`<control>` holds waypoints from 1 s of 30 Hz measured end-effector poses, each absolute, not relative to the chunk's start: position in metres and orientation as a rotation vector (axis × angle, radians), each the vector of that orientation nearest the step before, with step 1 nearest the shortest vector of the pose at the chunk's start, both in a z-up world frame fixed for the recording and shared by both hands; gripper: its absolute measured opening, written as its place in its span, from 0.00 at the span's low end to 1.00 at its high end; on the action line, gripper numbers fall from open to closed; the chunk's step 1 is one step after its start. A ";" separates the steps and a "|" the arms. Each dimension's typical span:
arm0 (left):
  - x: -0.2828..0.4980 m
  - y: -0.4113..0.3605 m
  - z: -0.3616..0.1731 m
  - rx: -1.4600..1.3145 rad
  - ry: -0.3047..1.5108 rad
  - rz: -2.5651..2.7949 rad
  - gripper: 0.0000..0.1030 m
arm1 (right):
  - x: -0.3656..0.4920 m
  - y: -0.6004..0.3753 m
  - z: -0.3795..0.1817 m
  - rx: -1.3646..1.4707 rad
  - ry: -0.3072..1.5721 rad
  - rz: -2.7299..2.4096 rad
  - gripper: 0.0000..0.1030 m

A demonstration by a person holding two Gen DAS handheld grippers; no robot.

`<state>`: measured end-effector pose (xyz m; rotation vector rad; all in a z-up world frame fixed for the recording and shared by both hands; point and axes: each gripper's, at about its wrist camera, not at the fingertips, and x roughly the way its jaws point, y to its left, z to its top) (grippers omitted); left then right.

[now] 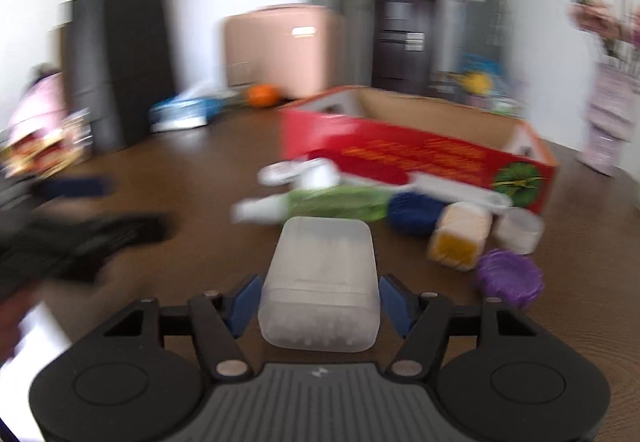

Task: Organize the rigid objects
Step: 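Reach the right tool to the white plastic container and close on it, then carry the white container into the red box and open the right tool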

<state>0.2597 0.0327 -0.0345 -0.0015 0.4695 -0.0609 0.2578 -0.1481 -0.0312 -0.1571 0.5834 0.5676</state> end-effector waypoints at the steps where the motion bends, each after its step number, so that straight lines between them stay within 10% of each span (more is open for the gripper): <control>1: 0.262 0.027 -0.036 0.005 0.475 -0.075 1.00 | 0.254 -0.156 -0.031 -0.161 0.583 0.552 0.71; 6: 0.267 0.000 -0.034 -0.008 0.471 -0.172 1.00 | 0.246 -0.197 -0.029 -0.112 0.551 0.416 0.75; 10: 0.267 -0.015 -0.027 -0.052 0.455 -0.245 0.97 | 0.252 -0.219 -0.024 0.050 0.556 0.434 0.56; 15: 0.282 -0.027 -0.033 -0.083 0.515 -0.233 0.55 | 0.273 -0.225 -0.030 0.225 0.599 0.455 0.33; 21: 0.296 -0.018 -0.038 -0.258 0.629 -0.329 0.33 | 0.272 -0.222 -0.037 0.335 0.598 0.447 0.26; 30: 0.292 -0.023 -0.039 -0.326 0.705 -0.378 0.34 | 0.273 -0.229 -0.041 0.402 0.639 0.462 0.27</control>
